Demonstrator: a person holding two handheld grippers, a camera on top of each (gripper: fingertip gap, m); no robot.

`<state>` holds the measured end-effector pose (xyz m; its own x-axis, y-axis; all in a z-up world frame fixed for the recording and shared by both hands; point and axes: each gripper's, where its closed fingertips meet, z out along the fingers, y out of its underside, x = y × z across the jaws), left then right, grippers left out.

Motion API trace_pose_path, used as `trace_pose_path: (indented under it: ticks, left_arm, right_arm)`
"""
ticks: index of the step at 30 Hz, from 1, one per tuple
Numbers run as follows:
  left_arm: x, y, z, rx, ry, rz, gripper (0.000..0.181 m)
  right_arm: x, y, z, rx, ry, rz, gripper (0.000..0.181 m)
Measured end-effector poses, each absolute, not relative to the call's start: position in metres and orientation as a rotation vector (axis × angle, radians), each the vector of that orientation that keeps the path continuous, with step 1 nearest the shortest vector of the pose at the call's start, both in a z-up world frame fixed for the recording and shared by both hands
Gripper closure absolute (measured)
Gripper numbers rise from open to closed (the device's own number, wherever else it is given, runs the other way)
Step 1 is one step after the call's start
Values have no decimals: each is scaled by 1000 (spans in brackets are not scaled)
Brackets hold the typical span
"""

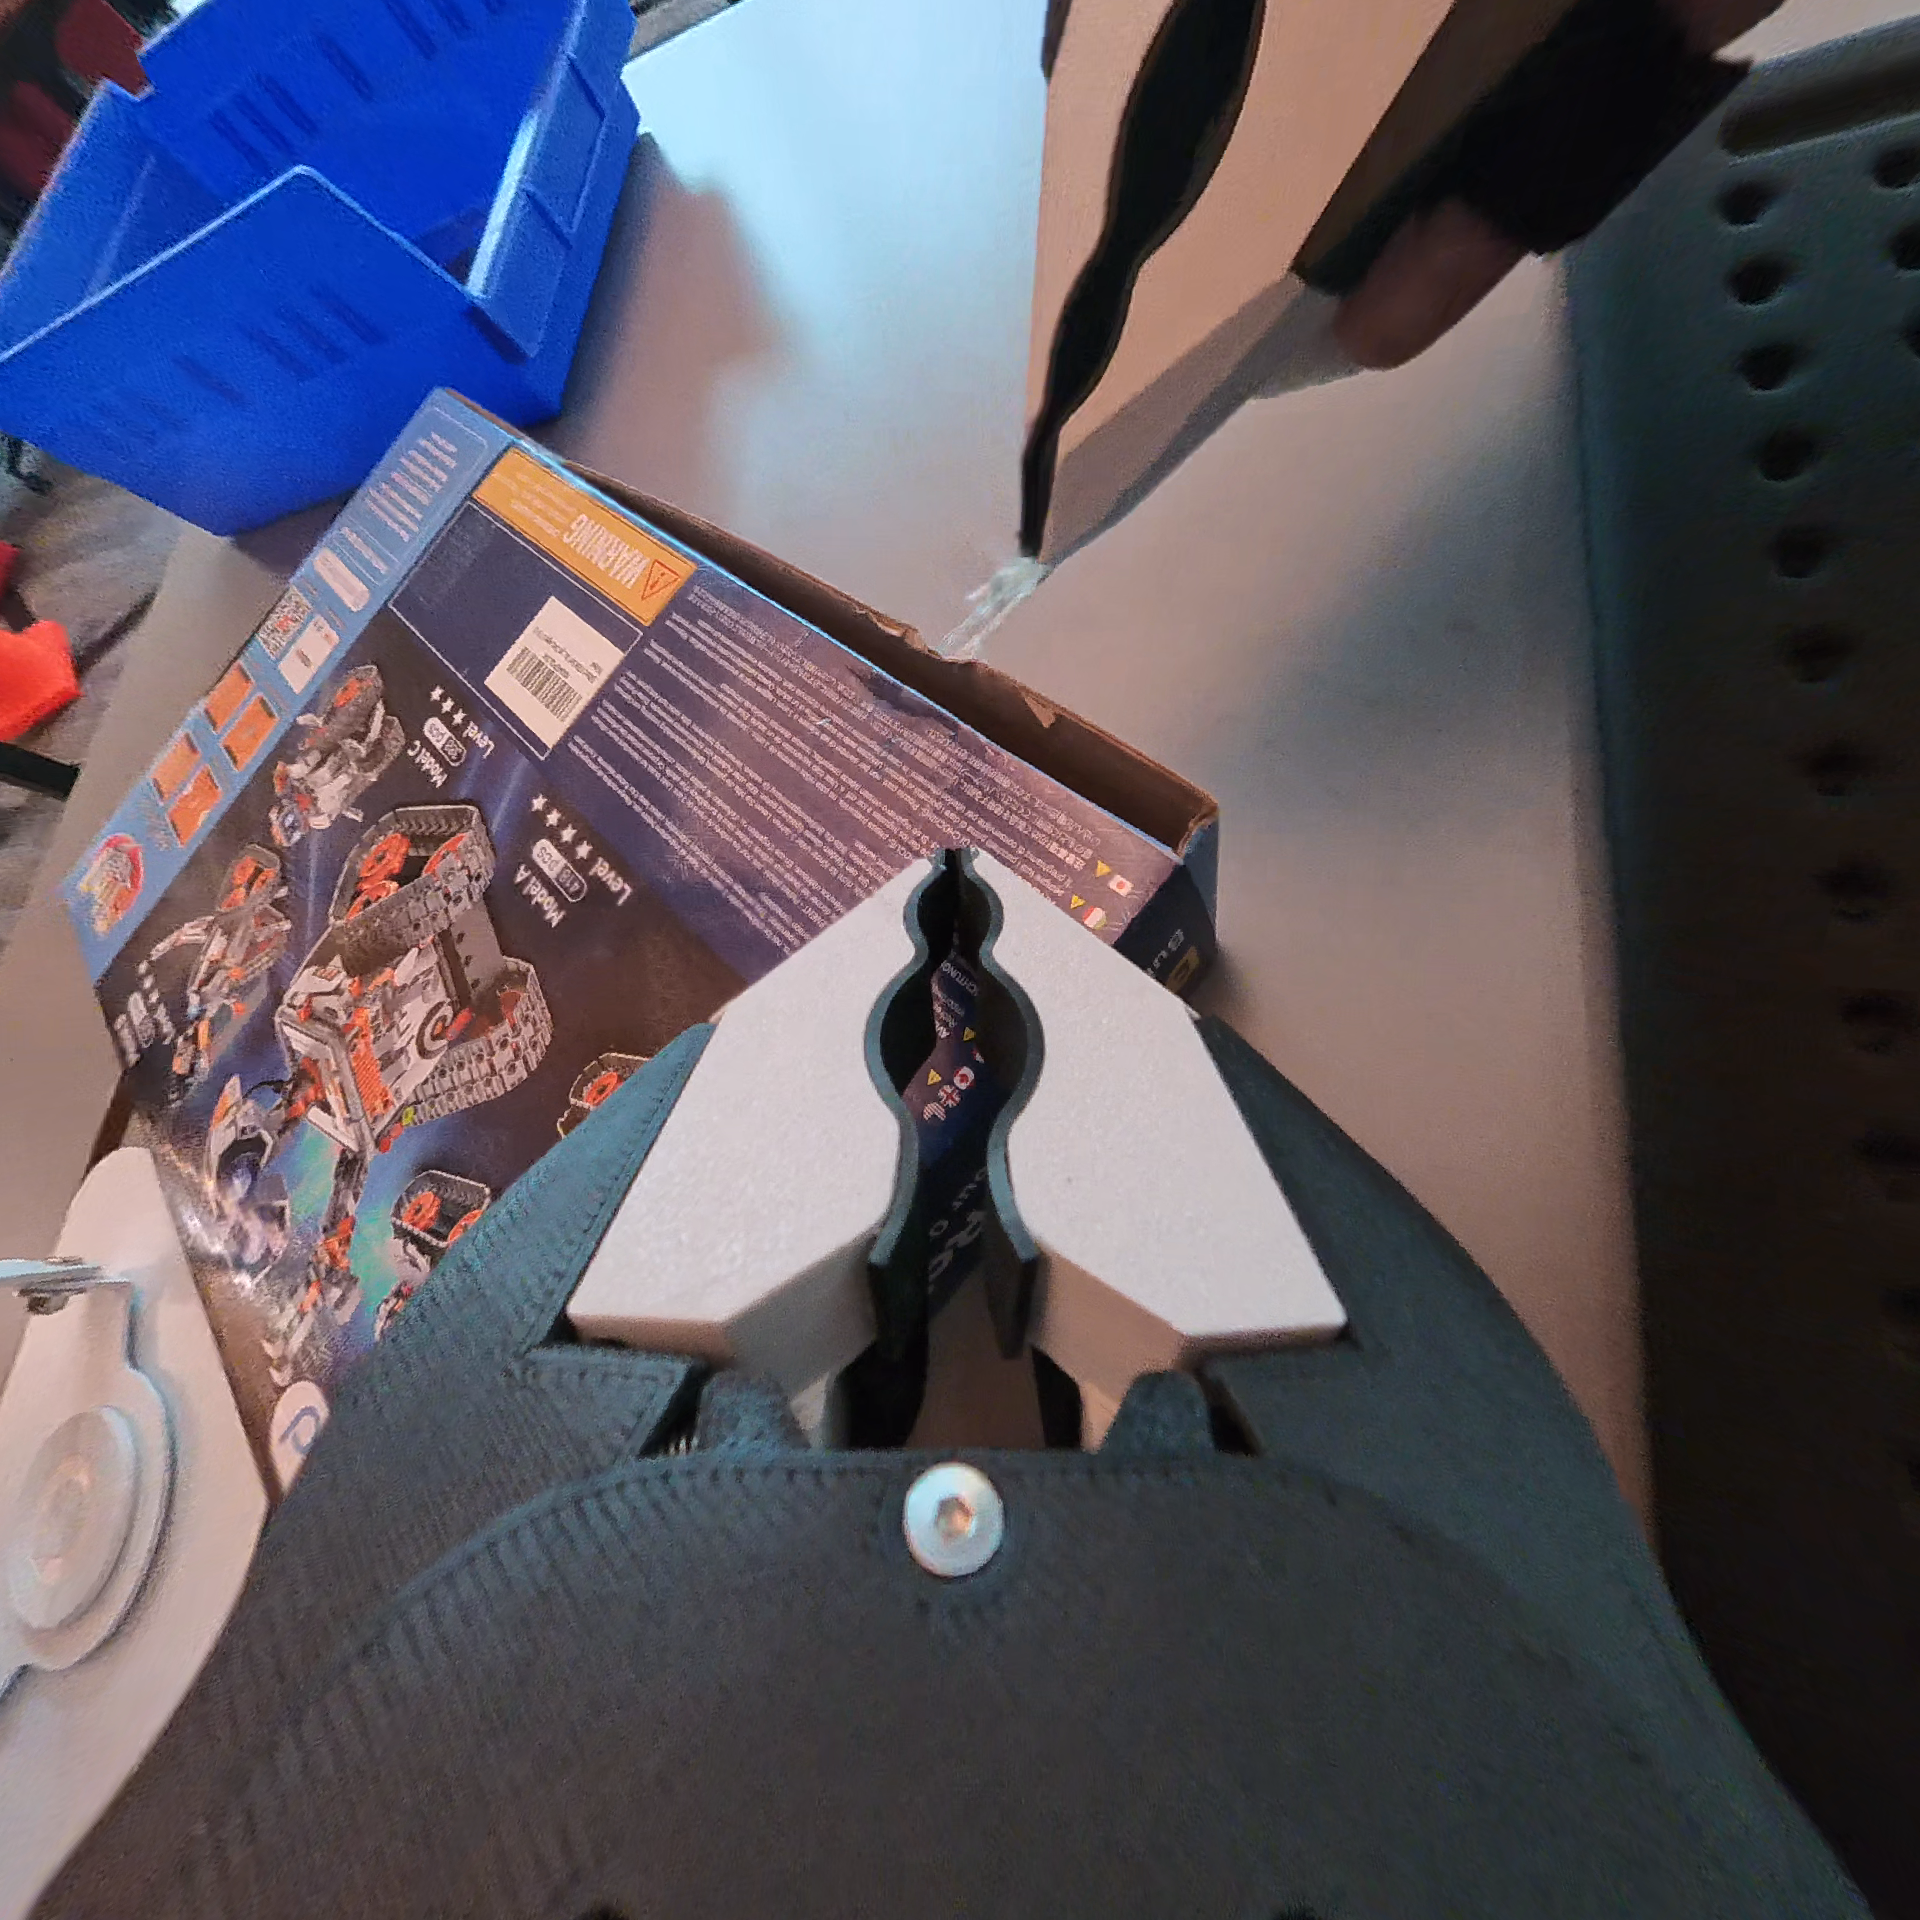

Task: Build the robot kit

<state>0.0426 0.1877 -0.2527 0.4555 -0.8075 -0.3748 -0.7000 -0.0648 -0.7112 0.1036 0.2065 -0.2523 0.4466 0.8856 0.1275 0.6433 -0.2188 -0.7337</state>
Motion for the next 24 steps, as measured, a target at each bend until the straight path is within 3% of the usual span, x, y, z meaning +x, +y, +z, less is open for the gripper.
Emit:
trace_pose_path:
  ticks: [8, 11, 24]
  left_arm:
    - [22, 155, -251, -1847, 1360, -261, 181]
    - [4, 148, -251, -1887, 1372, -266, 181]
    - [-91, 174, -248, -2072, 1228, 10, 181]
  right_arm:
    - [92, 147, -252, -1876, -1487, 534, 181]
    - [94, 140, -242, -1835, -1486, 567, 164]
    - [117, 216, -229, -1688, -1461, 418, 149]
